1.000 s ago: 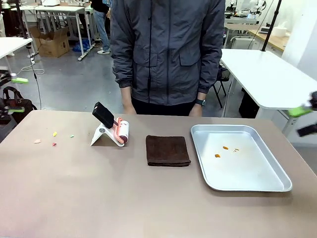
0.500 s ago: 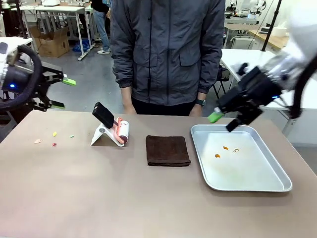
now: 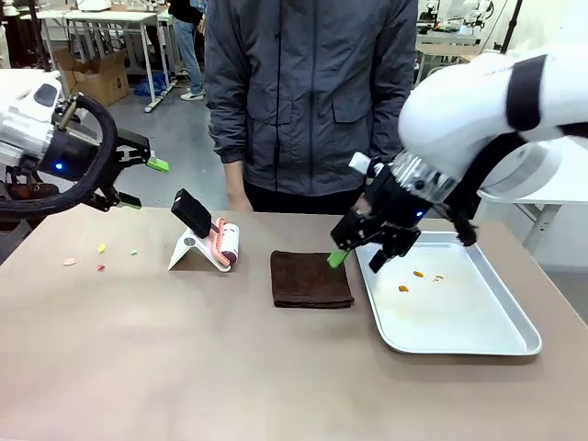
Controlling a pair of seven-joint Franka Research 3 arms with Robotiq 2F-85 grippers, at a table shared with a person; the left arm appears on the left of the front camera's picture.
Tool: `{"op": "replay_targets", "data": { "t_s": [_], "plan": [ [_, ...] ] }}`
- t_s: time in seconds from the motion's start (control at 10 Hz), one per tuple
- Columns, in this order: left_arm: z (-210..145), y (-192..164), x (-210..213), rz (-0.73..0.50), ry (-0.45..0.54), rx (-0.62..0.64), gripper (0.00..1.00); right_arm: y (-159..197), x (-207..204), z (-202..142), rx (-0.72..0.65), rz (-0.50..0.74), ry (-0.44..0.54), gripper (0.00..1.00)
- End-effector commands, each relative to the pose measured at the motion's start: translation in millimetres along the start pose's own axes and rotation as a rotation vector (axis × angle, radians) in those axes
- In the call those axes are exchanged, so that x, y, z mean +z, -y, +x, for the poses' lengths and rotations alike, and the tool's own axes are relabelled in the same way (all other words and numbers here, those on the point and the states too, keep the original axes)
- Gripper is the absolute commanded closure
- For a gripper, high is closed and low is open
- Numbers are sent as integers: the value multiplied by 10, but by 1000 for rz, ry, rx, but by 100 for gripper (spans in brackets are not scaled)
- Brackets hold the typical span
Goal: Clean the surface of the table.
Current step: Hold the Lint Roller with your left hand and the towel with your right hand.
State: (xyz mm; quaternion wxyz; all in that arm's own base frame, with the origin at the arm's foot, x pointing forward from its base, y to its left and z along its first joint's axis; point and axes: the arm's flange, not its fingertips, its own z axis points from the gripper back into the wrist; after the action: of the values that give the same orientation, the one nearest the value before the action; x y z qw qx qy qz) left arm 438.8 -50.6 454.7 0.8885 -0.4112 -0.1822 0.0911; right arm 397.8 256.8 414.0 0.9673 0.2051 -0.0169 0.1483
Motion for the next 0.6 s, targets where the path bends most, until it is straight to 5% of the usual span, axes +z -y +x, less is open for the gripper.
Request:
{"op": "replay_targets", "data": {
  "t_s": [0.0, 0.1, 0.5],
  "plan": [
    [-59, 29, -183, 64, -32, 14, 0, -39, -291, 117, -126, -51, 157, 0],
    [-50, 20, -284, 99, -38, 11, 0, -11, -404, 176, -184, -59, 219, 0],
    [69, -50, -571, 161, -29, -5, 0, 221, -725, 407, -144, -57, 213, 0]
  ]
}}
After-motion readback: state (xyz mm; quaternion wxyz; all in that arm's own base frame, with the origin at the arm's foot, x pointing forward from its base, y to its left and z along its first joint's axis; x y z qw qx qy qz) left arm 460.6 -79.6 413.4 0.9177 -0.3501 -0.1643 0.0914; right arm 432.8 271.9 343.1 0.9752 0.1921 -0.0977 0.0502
